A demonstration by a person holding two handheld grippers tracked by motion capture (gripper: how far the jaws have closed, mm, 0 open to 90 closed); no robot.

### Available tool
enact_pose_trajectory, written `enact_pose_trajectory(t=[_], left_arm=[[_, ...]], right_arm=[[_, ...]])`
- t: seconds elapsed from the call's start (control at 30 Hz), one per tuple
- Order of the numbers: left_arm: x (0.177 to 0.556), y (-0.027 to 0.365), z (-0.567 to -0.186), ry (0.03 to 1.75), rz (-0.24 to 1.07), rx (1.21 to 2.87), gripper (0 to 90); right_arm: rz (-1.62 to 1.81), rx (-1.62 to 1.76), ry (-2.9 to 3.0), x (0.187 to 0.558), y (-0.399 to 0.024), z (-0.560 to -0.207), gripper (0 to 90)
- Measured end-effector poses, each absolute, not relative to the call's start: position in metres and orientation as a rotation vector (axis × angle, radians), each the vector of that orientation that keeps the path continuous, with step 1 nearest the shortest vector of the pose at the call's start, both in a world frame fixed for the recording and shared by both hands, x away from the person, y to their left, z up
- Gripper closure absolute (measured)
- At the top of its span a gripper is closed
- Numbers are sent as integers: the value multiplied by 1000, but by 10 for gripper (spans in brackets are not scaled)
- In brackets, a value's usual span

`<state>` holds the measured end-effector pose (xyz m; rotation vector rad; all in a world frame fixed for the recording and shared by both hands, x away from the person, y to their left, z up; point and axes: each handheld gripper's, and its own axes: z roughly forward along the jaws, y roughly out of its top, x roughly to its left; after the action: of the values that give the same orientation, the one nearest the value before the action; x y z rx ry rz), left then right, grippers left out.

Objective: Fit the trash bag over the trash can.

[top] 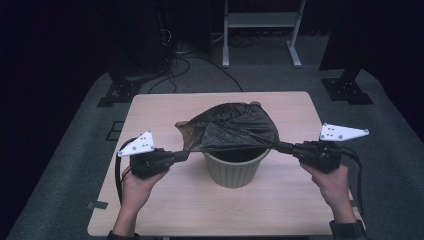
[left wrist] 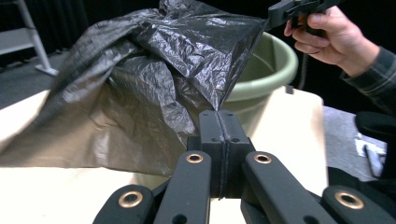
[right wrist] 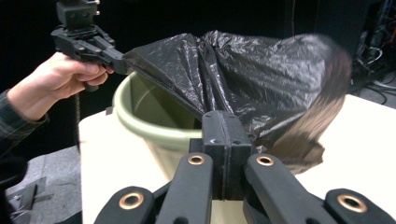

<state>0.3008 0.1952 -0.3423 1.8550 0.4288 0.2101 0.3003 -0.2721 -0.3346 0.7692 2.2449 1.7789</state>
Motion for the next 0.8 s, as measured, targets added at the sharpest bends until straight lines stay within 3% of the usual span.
enact_pose_trajectory(t=[0.4, 0.8], left_arm=[[302, 180, -376, 449, 97, 1951, 897], [310, 189, -410, 545, 81, 2042, 897]], right_arm=[[1761, 796, 2347, 283, -273, -367, 900], [1650, 912, 2448, 287, -271, -404, 900]])
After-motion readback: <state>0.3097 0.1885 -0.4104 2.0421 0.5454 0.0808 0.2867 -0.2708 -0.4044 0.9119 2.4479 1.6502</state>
